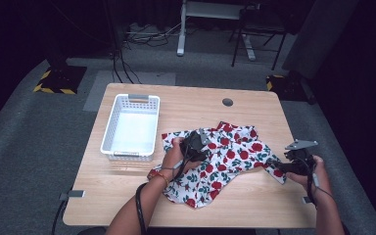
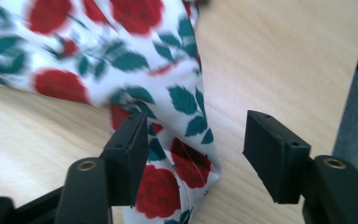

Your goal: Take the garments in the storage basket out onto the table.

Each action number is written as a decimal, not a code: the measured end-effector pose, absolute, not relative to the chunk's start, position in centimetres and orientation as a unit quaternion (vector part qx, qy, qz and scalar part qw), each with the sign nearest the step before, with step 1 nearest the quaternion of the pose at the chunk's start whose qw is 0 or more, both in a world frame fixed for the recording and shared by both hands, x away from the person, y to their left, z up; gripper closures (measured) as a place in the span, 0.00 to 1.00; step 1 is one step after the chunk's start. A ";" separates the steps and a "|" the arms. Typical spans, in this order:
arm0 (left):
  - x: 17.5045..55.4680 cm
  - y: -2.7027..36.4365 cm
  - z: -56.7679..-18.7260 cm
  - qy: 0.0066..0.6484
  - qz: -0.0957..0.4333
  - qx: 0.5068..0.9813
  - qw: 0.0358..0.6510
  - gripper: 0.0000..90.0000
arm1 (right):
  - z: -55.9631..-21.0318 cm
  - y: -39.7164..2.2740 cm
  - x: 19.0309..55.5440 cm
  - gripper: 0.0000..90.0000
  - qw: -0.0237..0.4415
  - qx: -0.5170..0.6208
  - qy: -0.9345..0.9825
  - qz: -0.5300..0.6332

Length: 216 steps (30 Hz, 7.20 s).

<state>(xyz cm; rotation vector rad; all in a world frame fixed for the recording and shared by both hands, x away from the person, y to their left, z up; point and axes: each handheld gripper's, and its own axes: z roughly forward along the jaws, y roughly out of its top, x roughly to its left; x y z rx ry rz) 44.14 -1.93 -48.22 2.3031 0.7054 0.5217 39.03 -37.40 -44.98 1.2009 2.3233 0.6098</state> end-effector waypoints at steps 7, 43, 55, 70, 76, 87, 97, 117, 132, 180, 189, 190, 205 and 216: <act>46.0 -4.5 -49.0 0.261 0.198 0.892 0.311 0.57 | -43.8 -36.1 41.9 0.49 0.257 0.463 0.803 0.274; 44.4 -2.4 -47.2 0.265 0.209 0.880 0.335 0.50 | -47.0 -35.2 41.8 0.43 0.253 0.430 0.834 0.235; 36.0 4.7 -48.8 0.229 0.178 0.900 0.325 0.45 | -48.8 -28.1 34.0 0.41 0.152 0.221 0.911 0.313; 34.3 7.2 -50.3 0.242 0.169 0.898 0.326 0.46 | -49.6 -23.4 31.5 0.62 0.122 0.110 0.934 0.317; 34.1 7.3 -50.5 0.246 0.174 0.892 0.336 0.46 | -49.6 -22.7 32.3 0.92 0.139 0.115 0.936 0.304; 34.3 7.5 -50.6 0.252 0.163 0.891 0.341 0.46 | -46.0 -22.9 33.0 0.97 0.171 0.149 0.906 0.357; 34.4 7.6 -50.6 0.251 0.161 0.891 0.342 0.46 | -43.8 -19.1 38.7 0.98 0.182 0.183 0.897 0.359; 34.5 7.9 -50.8 0.263 0.148 0.886 0.351 0.46 | -46.3 -15.5 45.1 0.78 0.176 0.230 0.905 0.311; 34.3 7.5 -50.8 0.260 0.144 0.887 0.354 0.46 | -48.8 -25.0 37.9 0.71 0.227 0.228 0.896 0.307; 40.5 -7.4 -47.5 0.152 0.174 0.913 0.335 0.41 | -45.7 -35.1 28.9 0.64 0.202 0.337 0.867 0.307; 44.5 -10.6 -49.8 0.186 0.176 0.913 0.317 0.42 | -49.5 -33.4 30.5 0.59 0.182 0.337 0.879 0.286; 44.7 -10.5 -49.8 0.192 0.178 0.912 0.315 0.42 | -49.6 -33.4 30.3 0.59 0.185 0.337 0.877 0.289; 46.4 -7.9 -48.9 0.252 0.204 0.897 0.300 0.42 | -49.4 -36.0 29.7 0.58 0.199 0.405 0.851 0.266; 38.8 -3.3 -47.8 0.163 0.160 0.913 0.338 0.43 | -48.1 -37.9 32.5 0.56 0.244 0.443 0.815 0.282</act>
